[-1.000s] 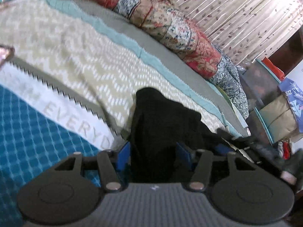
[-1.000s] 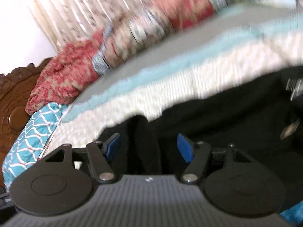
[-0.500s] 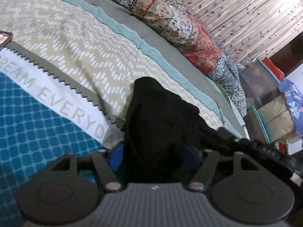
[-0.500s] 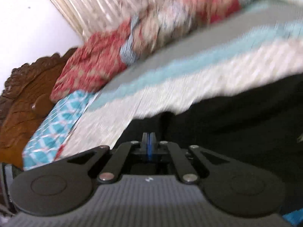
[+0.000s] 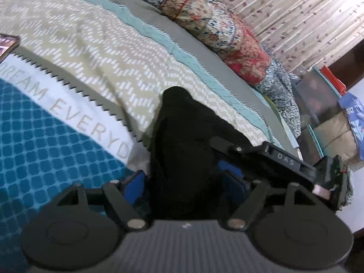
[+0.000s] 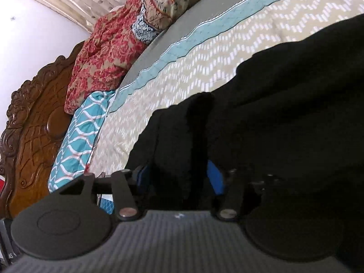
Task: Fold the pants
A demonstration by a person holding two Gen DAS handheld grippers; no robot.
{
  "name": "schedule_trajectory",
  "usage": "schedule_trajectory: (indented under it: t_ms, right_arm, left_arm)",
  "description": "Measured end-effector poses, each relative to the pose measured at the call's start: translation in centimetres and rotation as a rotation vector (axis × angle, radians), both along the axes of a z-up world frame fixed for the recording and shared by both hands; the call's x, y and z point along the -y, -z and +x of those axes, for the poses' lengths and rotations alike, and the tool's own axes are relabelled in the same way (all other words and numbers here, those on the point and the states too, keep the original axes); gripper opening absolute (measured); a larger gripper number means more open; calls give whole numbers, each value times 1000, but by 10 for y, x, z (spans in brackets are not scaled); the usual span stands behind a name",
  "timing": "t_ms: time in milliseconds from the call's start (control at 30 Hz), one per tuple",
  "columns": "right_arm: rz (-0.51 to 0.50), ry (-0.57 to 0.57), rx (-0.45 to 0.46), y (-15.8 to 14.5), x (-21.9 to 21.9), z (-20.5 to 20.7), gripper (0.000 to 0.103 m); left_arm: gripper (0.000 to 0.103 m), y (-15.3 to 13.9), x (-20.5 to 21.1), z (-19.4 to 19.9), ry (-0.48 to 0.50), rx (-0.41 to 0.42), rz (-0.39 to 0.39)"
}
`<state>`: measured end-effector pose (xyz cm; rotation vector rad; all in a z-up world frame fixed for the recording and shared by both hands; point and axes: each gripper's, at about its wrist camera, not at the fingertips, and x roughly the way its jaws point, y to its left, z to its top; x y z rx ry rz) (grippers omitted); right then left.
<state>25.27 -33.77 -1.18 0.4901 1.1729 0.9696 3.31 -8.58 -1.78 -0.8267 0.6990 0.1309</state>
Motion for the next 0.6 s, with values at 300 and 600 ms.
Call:
schedule_trajectory:
  t_ms: [300,600]
  right_arm:
    - [85,59,150,-45,42,-3,7]
    - [-194,98,290,-17,39,0,7]
  left_arm:
    - [77,0,3,10,28,23,-46]
    - [78,13,41,56,173,-120,-4]
